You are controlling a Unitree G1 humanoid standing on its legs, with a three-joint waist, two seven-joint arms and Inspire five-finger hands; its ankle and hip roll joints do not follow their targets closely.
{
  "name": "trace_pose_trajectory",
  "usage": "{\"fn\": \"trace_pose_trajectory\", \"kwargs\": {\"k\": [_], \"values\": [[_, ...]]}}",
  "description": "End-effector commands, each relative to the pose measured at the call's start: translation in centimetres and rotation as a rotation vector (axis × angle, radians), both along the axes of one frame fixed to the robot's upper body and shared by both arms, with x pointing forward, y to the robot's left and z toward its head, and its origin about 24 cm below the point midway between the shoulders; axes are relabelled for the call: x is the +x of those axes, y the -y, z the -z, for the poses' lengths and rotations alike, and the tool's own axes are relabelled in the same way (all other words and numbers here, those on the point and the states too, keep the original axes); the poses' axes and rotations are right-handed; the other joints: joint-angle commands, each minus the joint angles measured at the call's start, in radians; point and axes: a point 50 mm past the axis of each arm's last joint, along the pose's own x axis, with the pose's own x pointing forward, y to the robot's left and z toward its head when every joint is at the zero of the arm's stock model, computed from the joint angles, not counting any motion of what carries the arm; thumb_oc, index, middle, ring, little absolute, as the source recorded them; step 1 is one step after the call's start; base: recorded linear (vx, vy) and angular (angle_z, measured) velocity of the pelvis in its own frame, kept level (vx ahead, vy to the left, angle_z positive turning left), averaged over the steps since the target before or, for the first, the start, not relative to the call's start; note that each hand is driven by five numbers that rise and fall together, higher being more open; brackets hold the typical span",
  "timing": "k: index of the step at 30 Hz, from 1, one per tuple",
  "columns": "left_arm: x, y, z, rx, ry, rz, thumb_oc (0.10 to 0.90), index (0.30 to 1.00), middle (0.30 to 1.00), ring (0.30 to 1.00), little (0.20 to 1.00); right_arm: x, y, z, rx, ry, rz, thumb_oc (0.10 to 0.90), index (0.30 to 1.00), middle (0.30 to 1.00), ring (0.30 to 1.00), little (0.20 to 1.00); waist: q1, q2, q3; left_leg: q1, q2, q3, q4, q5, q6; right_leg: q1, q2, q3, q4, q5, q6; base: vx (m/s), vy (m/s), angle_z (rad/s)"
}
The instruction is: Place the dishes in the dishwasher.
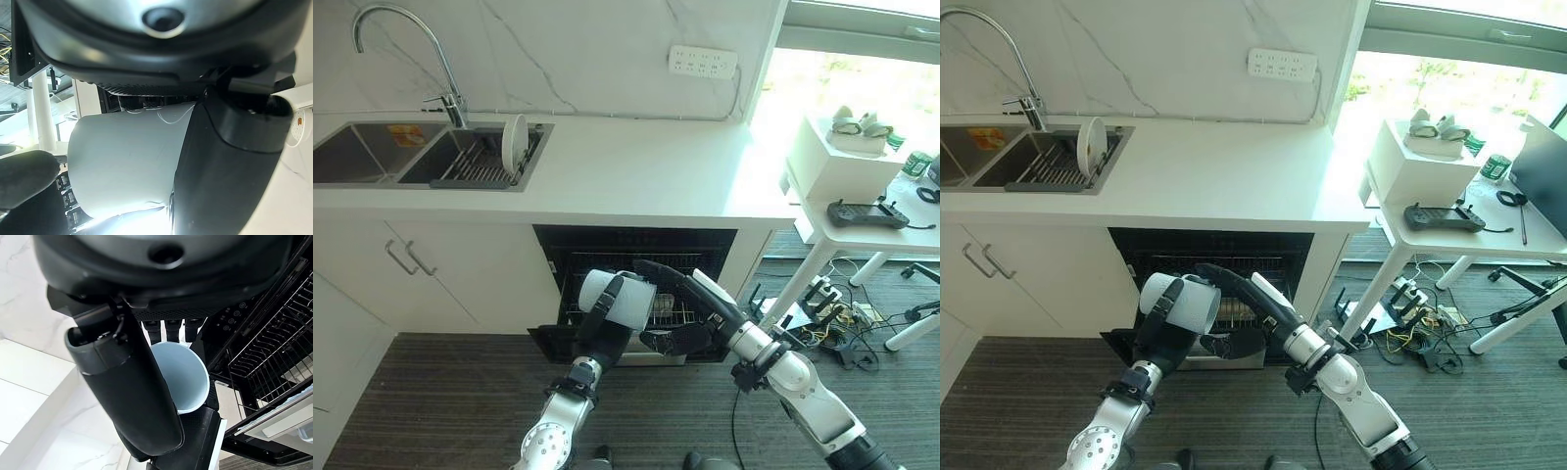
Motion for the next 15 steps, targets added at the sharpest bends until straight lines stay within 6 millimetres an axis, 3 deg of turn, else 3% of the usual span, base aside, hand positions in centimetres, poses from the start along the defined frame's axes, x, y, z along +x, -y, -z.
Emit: {"fn": "trace_pose_trajectory", "kwargs": {"k": [1, 15], "values": [[1.9, 1.7, -6.3, -0.136, 0.3, 0.068, 0.4, 0.3, 0.3, 0.3, 0.3, 0.7, -1.1, -4.6, 0.064, 0.252, -0.03, 0.8, 0.9, 0.9, 0.9, 0.9, 0.007, 0.008, -0.024, 0.008, -0.016, -0.017, 0.164, -0.285, 0.042, 0.049, -0.009, -0.037, 0.003, -0.106, 0.051, 0.0, -0.004, 0.05], [1.4, 2.9, -6.5, -0.176, 0.304, 0.164, 0.4, 0.3, 0.3, 0.3, 0.3, 0.6, -1.2, -5.0, 0.01, 0.37, 0.006, 0.8, 0.9, 0.9, 0.9, 0.9, 0.012, 0.008, -0.02, 0.004, -0.02, -0.016, 0.164, -0.287, 0.046, 0.046, -0.012, -0.039, 0.003, -0.106, 0.053, 0.0, -0.001, 0.01]]}}
